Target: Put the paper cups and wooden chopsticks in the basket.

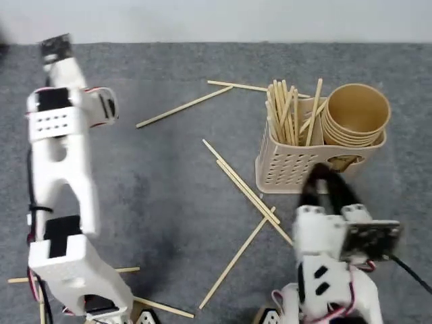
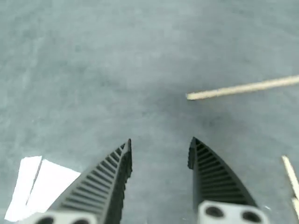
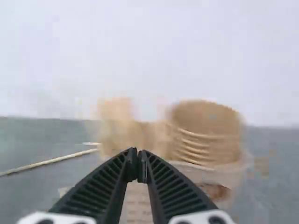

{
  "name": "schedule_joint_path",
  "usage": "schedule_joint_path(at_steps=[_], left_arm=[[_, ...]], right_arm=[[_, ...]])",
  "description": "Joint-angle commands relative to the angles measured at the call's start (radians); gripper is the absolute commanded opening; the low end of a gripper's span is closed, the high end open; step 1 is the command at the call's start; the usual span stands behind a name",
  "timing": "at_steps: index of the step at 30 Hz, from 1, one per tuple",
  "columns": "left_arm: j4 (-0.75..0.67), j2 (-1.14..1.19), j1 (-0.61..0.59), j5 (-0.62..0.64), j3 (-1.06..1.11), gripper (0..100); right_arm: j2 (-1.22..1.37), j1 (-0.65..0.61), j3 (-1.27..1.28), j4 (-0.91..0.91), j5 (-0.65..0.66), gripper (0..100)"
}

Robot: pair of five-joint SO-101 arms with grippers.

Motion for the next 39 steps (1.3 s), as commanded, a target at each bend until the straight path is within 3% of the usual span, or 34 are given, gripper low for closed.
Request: schedule_joint_path(at_steps=[1,5,10,21,27,39], left_arm=[[0.012,0.008,-0.023,0.014,-0.036,20],[0.012,0.031,-0.017,0.023,-0.002,20],[-0.028,0.046,-0.017,0.097,0.027,20],[-0.118,0.044,-0.023,0.095,0.147,20],[-0.135,0.041,-0.023,0.094,0.173,20],[-0.135,0.040,-0.025,0.092,0.191,20]], right_arm=[[0.093,-0.225,-0.054,0.007,0.048,0.9],[0.312,-0.354,-0.069,0.008,0.089,0.9],[0.659,-0.417,-0.163,0.008,0.158,1.0],[1.337,-0.417,-0.477,0.010,0.253,2.8],[1.635,-0.412,-0.715,0.148,0.250,22.7],[2.123,-0.343,-1.102,0.193,0.258,23.0]])
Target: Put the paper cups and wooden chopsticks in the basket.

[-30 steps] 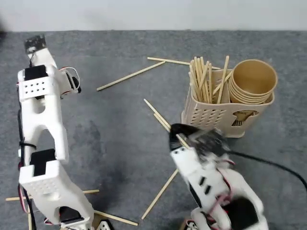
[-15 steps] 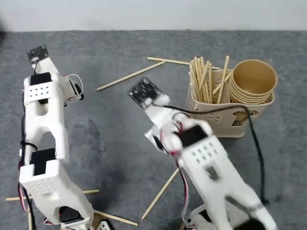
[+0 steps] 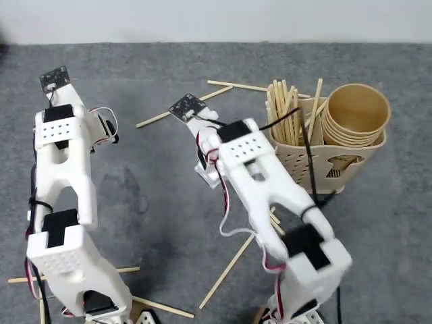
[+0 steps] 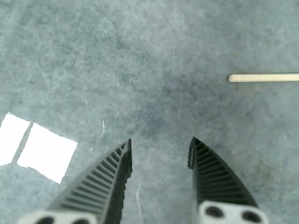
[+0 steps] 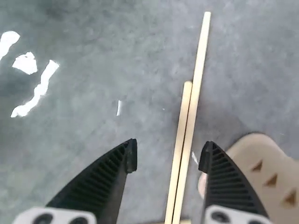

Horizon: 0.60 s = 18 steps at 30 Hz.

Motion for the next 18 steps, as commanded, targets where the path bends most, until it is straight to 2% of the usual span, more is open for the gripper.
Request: schedule_joint_path(at_steps=[1,13,15,18], left_arm=[[-0.017,-0.021,-0.008,0.003,-0.002,20],[-0.018,-0.021,-0.028,0.003,-0.002,20],[-0.018,-0.021,-0.028,0.003,-0.002,20],[-0.018,-0.021,-0.028,0.003,-0.002,20]], right_arm=[[0.090,0.024,-0.132,0.008,0.012,23.0],[0.410,0.082,-0.328,0.012,0.014,22.4],[0.435,0.079,-0.333,0.027,0.015,16.7],[0.441,0.074,-0.333,0.038,0.057,2.0]])
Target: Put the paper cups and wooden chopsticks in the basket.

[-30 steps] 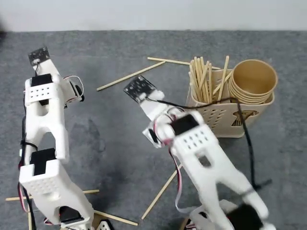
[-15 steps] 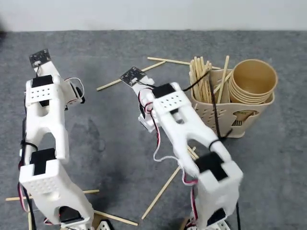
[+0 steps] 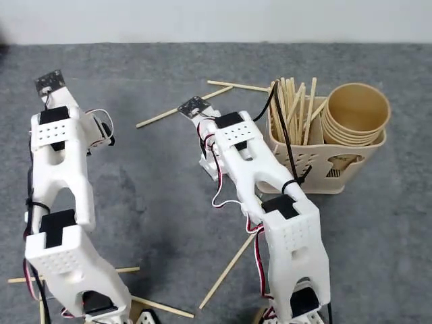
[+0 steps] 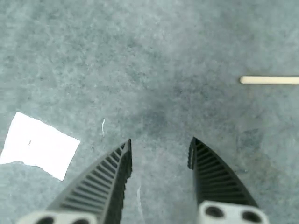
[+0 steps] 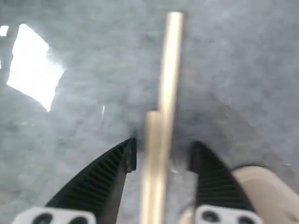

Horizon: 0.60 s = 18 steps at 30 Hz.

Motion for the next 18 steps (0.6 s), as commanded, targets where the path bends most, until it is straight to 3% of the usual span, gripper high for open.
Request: schedule_joint_path(at_steps=[1,6,18], left_arm=[[-0.017,-0.021,-0.006,0.003,-0.005,20],[-0.017,-0.021,-0.008,0.003,-0.005,20],[-0.017,-0.020,-0.008,0.003,-0.005,20]], right_arm=[[0.025,-0.004,-0.005,0.012,0.063,0.0],[0.021,-0.012,-0.046,0.073,0.069,0.8],[-0.101,-0.153,-0.425,0.501,0.066,0.8]])
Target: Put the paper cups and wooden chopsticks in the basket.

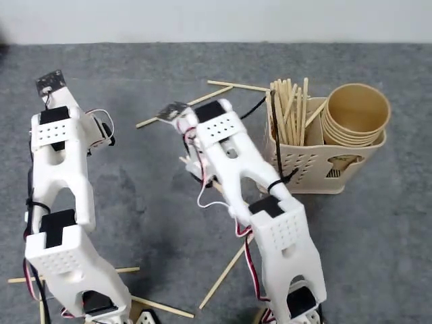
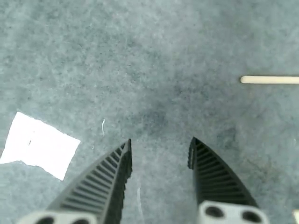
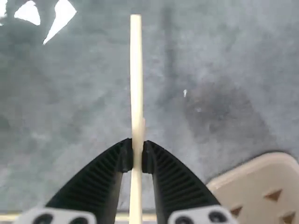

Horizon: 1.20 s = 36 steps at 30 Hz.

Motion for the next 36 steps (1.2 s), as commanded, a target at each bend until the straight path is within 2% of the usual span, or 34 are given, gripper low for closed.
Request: schedule_joint_path(at_steps=[1,8,17,21,28,32,36], left_arm=[[-0.017,-0.020,-0.005,0.003,-0.005,20],[-0.029,-0.017,-0.017,0.003,-0.005,20],[-0.043,-0.014,-0.026,0.005,-0.005,20],[-0.043,-0.014,-0.025,0.005,-0.005,20],[-0.044,-0.012,-0.023,0.005,-0.005,20],[-0.044,-0.012,-0.023,0.005,-0.005,20],[-0.044,-0.012,-0.023,0.005,-0.005,20]], right_arm=[[-0.124,-0.038,-0.155,0.111,0.006,0.8],[-0.272,-0.059,-0.224,0.125,-0.037,0.8],[-0.656,-0.062,-0.218,0.128,-0.054,0.7],[-0.826,-0.015,-0.224,0.120,-0.057,0.7],[-1.043,0.128,-0.222,-0.074,-0.058,0.7],[-1.090,0.191,-0.219,-0.194,-0.061,0.8],[-1.096,0.255,-0.218,-0.295,-0.120,0.8]])
